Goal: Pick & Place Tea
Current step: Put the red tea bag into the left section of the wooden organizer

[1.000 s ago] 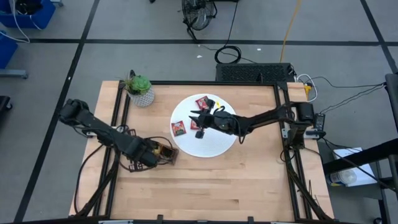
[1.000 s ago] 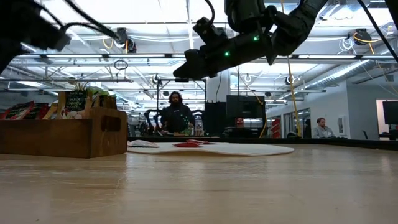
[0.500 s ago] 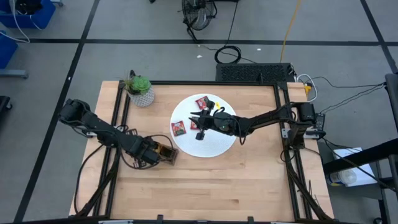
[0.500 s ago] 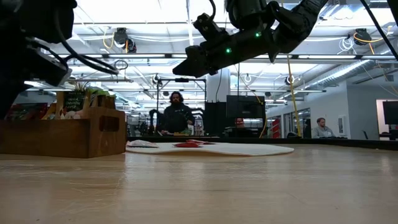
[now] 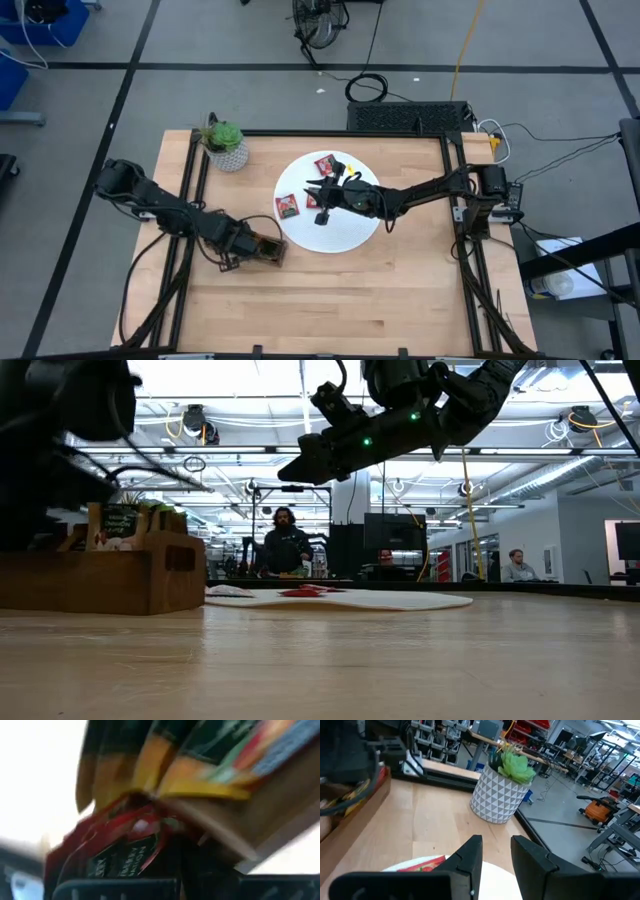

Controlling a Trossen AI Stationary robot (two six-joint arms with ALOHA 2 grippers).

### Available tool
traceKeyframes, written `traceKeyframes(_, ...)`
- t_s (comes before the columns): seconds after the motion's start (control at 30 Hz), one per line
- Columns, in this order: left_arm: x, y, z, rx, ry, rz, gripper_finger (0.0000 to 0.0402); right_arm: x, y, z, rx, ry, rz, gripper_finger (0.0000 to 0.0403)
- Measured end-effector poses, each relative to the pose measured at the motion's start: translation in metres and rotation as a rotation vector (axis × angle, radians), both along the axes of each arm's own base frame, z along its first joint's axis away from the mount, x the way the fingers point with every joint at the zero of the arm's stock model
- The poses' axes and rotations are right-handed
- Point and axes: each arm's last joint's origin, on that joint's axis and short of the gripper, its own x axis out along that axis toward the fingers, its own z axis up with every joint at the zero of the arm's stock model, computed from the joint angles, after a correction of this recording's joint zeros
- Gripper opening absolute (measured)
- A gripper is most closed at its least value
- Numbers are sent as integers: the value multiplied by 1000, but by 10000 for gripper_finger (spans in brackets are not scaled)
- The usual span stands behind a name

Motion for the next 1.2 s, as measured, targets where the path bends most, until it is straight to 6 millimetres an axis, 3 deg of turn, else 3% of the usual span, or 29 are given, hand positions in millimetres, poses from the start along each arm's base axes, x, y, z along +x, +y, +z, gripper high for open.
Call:
traceKeyframes(0.17,-5,6,-7,25,24,26,1,0,0,-2,1,18,0,89)
traceKeyframes(0.73,-8,13,-6,265,-20,78,1,0,1,-2,1,24,1,89)
traceKeyframes(1.2,-12,7,-4,349,-43,61,1,0,1,-2,1,25,1,89)
